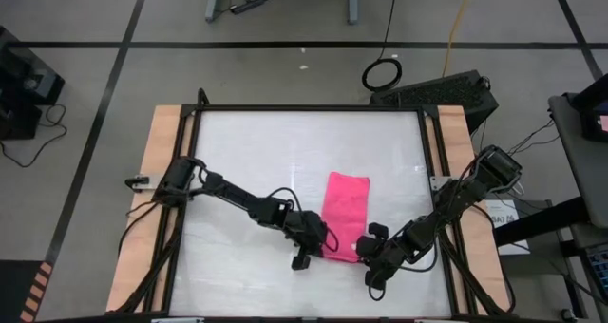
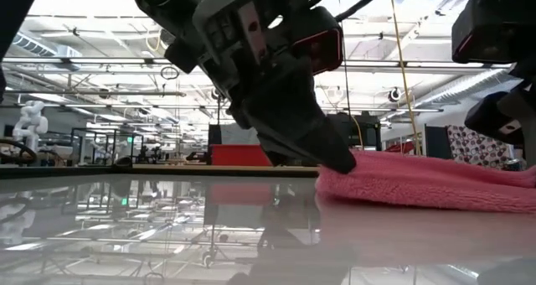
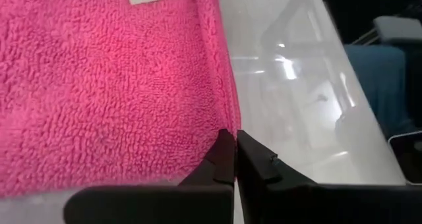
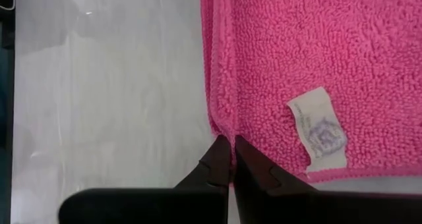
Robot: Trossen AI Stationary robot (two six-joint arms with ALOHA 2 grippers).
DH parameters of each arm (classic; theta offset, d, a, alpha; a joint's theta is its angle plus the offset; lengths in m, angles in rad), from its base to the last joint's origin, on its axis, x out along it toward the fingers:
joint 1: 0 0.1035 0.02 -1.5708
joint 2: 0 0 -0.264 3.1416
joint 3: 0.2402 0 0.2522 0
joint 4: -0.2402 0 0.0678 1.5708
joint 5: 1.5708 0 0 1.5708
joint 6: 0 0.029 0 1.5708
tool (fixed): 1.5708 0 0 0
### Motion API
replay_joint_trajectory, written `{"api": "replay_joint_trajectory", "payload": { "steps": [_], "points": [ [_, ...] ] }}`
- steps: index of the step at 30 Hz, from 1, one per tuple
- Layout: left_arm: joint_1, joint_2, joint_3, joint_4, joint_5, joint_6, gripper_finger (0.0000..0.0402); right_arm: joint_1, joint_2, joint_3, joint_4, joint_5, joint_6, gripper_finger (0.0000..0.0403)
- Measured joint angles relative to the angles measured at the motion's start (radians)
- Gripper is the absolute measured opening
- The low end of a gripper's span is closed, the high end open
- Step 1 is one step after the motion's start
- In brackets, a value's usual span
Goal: Roll towel
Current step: Roll the pink towel
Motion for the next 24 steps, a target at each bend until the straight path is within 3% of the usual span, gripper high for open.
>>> {"api": "replay_joint_trajectory", "payload": {
  "steps": [6,14,18,24],
  "points": [
    [0.014,-0.001,0.0,-0.02,0.03,-0.067,0.0,0.002,0.0,-0.001,-0.011,-0.04,-0.035,0.0023],
    [0.026,-0.001,-0.001,-0.043,0.031,-0.099,0.0,0.039,-0.023,-0.002,-0.003,-0.025,-0.16,0.0108],
    [0.036,-0.001,0.0,-0.043,0.031,-0.117,0.0,0.094,-0.027,-0.002,0.001,0.085,-0.258,0.0134],
    [0.055,-0.002,0.0,-0.042,0.027,-0.142,0.0,0.189,-0.017,-0.001,0.014,0.322,-0.388,0.0139]
  ]
}}
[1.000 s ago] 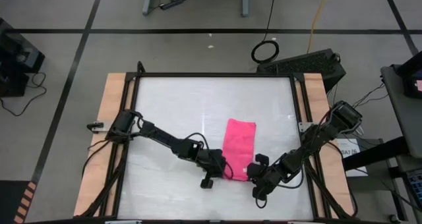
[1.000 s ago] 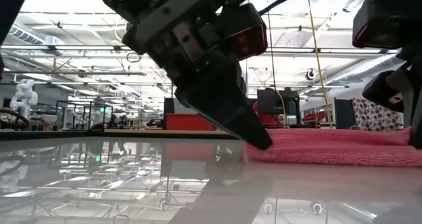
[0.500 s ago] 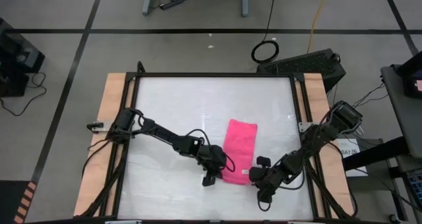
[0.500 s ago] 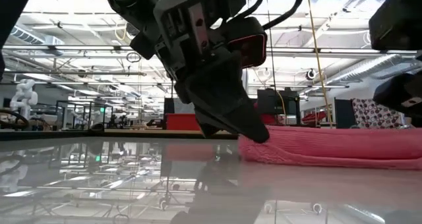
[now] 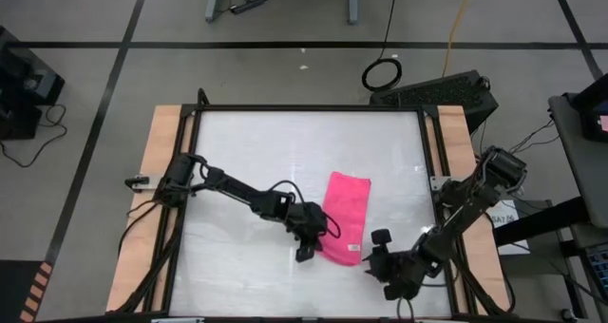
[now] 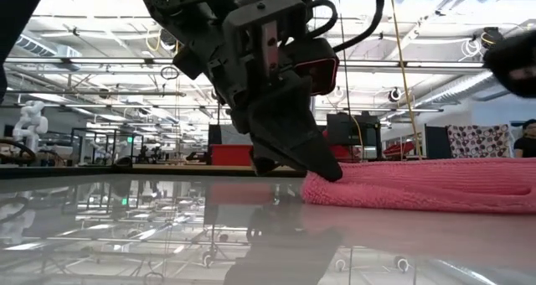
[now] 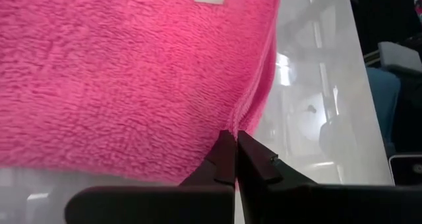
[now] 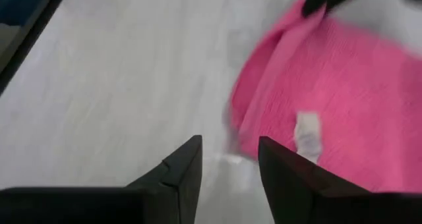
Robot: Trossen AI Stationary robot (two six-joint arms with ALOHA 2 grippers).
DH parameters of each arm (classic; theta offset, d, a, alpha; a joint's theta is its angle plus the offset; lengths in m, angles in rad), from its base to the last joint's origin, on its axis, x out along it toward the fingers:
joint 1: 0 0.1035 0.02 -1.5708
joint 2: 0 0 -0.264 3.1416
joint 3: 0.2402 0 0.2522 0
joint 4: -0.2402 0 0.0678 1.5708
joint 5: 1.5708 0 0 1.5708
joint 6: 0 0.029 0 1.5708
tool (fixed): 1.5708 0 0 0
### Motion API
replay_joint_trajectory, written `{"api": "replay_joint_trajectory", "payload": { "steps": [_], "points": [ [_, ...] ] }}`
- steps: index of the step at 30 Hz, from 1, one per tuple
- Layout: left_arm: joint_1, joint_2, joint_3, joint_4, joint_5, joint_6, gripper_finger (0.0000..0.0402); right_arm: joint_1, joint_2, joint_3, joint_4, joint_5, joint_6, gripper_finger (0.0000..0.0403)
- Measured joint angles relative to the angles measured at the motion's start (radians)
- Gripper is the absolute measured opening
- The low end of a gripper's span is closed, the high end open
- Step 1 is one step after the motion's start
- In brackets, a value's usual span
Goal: Roll towel
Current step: Roll the pink towel
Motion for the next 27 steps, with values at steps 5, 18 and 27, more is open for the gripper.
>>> {"api": "replay_joint_trajectory", "payload": {
  "steps": [5,18,27],
  "points": [
    [0.008,0.0,0.0,0.002,0.0,-0.009,0.0,0.029,0.081,0.001,0.069,0.076,-0.093,0.014],
    [0.008,-0.001,0.001,-0.011,-0.001,-0.009,0.0,0.025,0.184,0.001,0.156,0.194,-0.084,0.0204],
    [0.008,-0.001,0.002,-0.011,-0.003,-0.017,0.0,-0.007,0.255,0.047,0.192,0.211,-0.143,0.0192]
  ]
}}
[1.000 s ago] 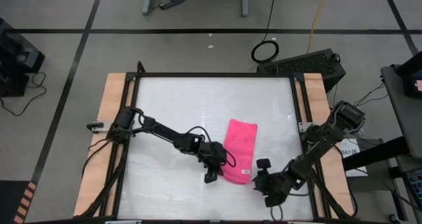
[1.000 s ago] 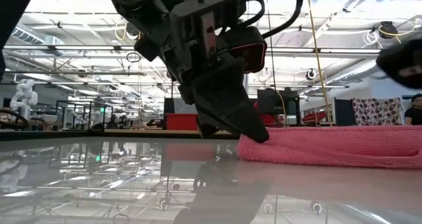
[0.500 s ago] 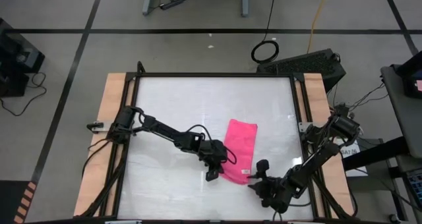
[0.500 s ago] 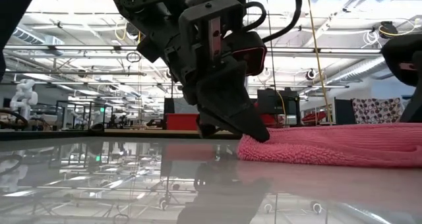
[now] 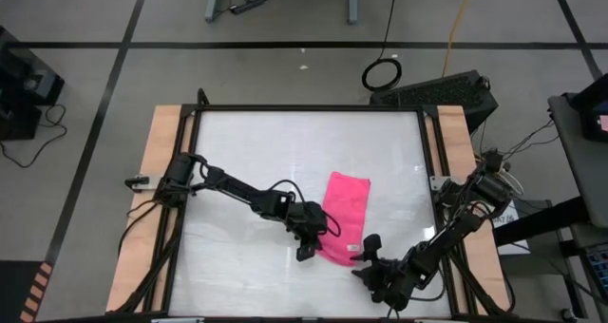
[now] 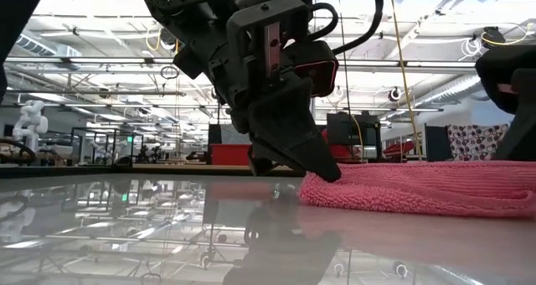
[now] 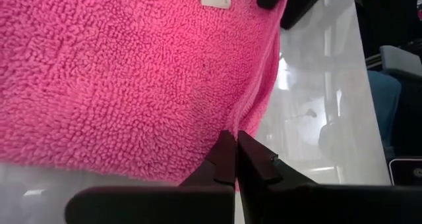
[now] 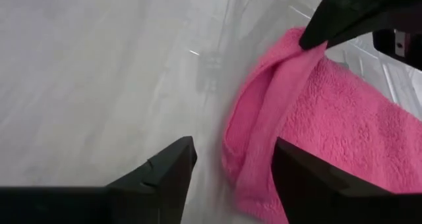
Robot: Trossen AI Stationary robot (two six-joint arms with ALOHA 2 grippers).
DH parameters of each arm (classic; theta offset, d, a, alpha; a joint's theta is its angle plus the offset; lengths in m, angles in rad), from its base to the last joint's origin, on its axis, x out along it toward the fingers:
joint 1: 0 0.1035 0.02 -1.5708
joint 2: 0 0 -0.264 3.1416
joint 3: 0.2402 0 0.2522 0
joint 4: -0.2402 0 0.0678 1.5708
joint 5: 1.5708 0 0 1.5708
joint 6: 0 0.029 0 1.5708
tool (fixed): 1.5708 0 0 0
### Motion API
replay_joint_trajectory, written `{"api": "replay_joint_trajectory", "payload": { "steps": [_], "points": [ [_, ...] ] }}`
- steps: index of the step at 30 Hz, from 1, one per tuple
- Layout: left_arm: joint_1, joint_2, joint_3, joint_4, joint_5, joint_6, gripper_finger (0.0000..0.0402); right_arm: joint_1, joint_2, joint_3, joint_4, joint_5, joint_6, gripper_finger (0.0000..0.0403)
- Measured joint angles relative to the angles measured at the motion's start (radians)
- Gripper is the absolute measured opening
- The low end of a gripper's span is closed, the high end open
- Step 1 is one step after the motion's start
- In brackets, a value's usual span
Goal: Roll towel
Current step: Roll the pink towel
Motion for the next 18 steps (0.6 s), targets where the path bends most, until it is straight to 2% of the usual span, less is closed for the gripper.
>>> {"api": "replay_joint_trajectory", "payload": {
  "steps": [5,11,18],
  "points": [
    [0.0,0.0,0.0,-0.001,0.0,-0.011,0.0,-0.018,0.037,0.032,-0.028,0.0,0.062,0.0142],
    [0.0,0.0,0.0,-0.002,0.001,-0.003,0.0001,-0.013,0.034,0.031,-0.056,-0.004,0.226,0.0017],
    [-0.009,-0.001,0.0,-0.001,-0.001,0.133,0.0037,-0.006,0.032,0.03,-0.059,-0.001,0.41,0.0003]
  ]
}}
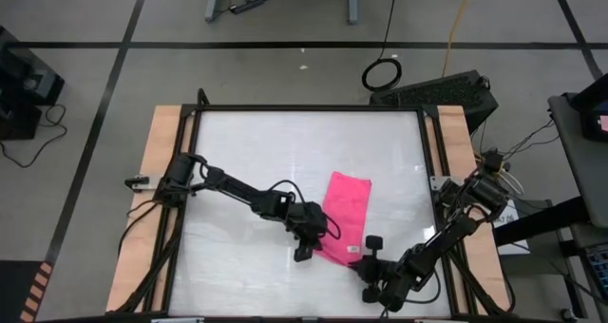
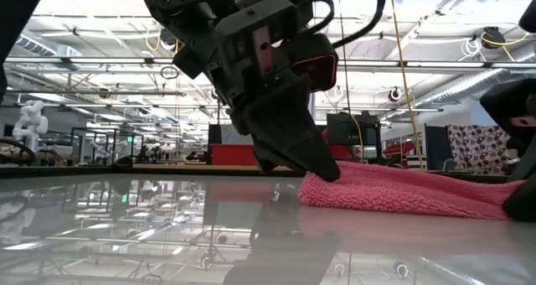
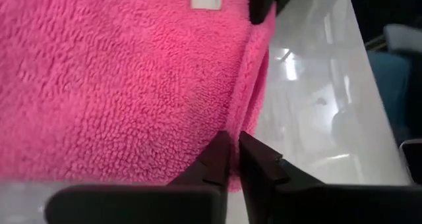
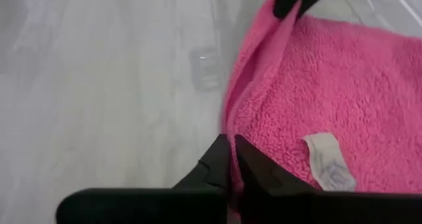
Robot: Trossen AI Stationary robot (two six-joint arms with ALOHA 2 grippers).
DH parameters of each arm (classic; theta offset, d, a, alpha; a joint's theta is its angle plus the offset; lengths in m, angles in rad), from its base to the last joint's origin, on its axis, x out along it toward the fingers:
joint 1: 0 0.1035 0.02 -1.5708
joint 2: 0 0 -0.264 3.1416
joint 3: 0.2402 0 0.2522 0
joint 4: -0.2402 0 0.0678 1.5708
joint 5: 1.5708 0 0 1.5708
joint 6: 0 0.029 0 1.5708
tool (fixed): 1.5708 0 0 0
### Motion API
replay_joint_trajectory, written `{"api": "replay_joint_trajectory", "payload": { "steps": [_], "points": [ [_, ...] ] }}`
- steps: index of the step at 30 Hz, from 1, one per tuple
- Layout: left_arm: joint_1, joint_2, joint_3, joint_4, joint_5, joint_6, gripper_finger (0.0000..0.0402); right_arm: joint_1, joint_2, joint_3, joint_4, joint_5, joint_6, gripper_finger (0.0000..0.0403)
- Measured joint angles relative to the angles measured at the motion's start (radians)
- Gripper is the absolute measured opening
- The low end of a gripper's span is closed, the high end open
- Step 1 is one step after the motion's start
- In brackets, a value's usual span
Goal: Roll towel
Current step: Roll the pink towel
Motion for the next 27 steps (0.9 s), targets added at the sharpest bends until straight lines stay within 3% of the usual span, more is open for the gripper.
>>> {"api": "replay_joint_trajectory", "payload": {
  "steps": [5,14,22,27],
  "points": [
    [-0.039,-0.035,0.002,-0.014,-0.098,0.159,0.0097,-0.001,-0.033,-0.004,-0.028,-0.018,0.072,0.0001],
    [-0.158,-0.124,0.001,-0.106,-0.495,0.512,0.0209,-0.007,-0.19,-0.07,-0.067,-0.049,0.251,0.0001],
    [-0.308,-0.087,0.001,-0.055,-0.742,0.789,0.0226,-0.04,-0.287,-0.174,0.009,-0.122,0.416,0.0],
    [-0.358,-0.018,0.0,0.045,-0.777,0.926,0.0226,-0.088,-0.288,-0.234,0.099,-0.202,0.483,0.0]
  ]
}}
